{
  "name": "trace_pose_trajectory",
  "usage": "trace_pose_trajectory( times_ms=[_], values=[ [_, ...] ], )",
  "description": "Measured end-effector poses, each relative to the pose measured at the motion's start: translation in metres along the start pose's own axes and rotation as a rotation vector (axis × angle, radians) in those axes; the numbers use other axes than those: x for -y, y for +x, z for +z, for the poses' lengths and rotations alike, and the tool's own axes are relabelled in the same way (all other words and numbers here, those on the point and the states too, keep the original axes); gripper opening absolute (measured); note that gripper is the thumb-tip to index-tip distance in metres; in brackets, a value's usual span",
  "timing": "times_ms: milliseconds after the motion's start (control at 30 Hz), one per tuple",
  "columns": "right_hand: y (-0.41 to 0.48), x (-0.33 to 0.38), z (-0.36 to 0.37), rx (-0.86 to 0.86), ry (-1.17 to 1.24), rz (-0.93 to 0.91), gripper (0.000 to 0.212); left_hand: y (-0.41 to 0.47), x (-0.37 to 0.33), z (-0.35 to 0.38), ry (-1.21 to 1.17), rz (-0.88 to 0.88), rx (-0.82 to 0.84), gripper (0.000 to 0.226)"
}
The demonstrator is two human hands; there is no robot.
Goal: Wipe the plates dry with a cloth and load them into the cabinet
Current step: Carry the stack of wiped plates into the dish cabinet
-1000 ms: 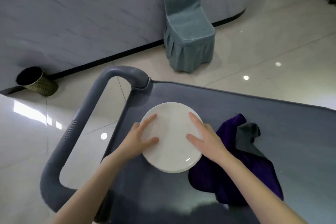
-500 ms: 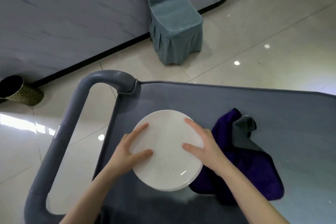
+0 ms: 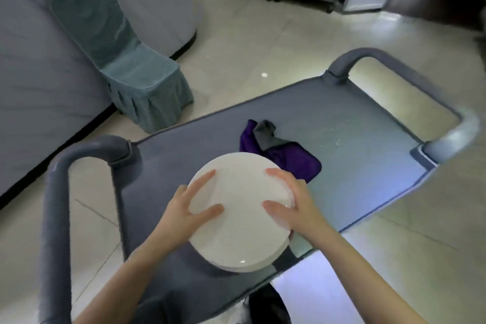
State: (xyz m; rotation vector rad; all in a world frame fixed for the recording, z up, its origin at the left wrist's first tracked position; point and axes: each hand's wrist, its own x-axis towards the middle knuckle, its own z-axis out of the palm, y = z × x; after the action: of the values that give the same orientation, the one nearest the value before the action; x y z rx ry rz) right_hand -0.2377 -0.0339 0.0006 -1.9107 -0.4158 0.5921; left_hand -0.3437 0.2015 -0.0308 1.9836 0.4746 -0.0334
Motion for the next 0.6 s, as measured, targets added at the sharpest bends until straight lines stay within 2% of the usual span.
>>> trace_pose_trajectory(
  times_ms=[167, 333, 467, 600],
  values=[
    [-0.123, -0.021, -0.055, -0.303, 0.039, 0.030, 0.054, -0.019, -0.061, 0.071, 0.142, 0.220, 0.219, 0.066],
    [-0.280, -0.061, -0.104, -0.672, 0.103, 0.138, 0.055, -0.073, -0.133, 0.187, 0.257, 0.502, 0.510, 0.068],
    [-0.429, -0.099, -0.123, -0.986, 0.136, 0.241, 0.058, -0.160, -0.186, 0.302, 0.289, 0.710, 0.757, 0.064],
    [-0.600, -0.136, -0.123, -1.280, 0.160, 0.377, 0.061, -0.284, -0.214, 0.427, 0.289, 0.860, 1.033, 0.073]
  ],
)
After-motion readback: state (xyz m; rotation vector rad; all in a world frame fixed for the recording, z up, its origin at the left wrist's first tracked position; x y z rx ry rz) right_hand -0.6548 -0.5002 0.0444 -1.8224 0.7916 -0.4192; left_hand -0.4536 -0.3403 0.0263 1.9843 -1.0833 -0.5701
